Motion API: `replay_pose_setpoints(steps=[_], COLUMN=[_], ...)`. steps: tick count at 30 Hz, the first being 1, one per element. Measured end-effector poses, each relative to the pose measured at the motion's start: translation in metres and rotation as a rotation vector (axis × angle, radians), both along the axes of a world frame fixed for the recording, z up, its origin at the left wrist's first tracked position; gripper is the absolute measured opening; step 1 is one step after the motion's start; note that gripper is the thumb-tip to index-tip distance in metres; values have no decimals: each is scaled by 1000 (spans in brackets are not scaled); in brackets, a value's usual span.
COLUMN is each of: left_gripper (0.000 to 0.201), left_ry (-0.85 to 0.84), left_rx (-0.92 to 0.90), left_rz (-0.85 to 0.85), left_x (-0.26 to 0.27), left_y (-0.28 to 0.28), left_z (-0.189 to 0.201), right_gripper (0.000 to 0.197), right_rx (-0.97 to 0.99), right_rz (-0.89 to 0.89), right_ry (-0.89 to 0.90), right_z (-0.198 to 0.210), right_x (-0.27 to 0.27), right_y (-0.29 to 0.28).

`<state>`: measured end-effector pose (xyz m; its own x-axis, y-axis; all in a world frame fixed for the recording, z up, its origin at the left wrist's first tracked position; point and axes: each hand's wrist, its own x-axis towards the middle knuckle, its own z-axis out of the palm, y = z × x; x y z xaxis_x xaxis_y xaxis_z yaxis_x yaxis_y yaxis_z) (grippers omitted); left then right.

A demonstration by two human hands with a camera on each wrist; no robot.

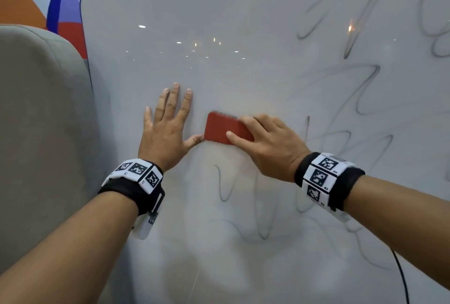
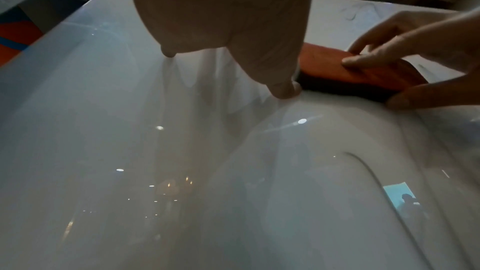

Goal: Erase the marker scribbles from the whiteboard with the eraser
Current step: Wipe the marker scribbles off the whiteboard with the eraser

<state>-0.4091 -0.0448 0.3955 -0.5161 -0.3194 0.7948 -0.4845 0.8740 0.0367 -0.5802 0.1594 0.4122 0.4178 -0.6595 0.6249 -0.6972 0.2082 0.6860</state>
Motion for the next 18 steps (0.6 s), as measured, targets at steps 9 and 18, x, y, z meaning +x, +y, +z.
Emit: replay_pose_setpoints(steps=[9,18], left_gripper=[97,92], left_ry=[-10,-10], left_rx=[-12,-7], left_rz=[11,-16], left_x=[1,6], left_y=[-3,-3], left_z=[-4,-9], right_gripper=[49,44], right_rx=[-234,38], right_rz=[-35,3], right_ry=[-152,59], right_z=[21,35], right_x=[1,-9], right_y=[-1,8])
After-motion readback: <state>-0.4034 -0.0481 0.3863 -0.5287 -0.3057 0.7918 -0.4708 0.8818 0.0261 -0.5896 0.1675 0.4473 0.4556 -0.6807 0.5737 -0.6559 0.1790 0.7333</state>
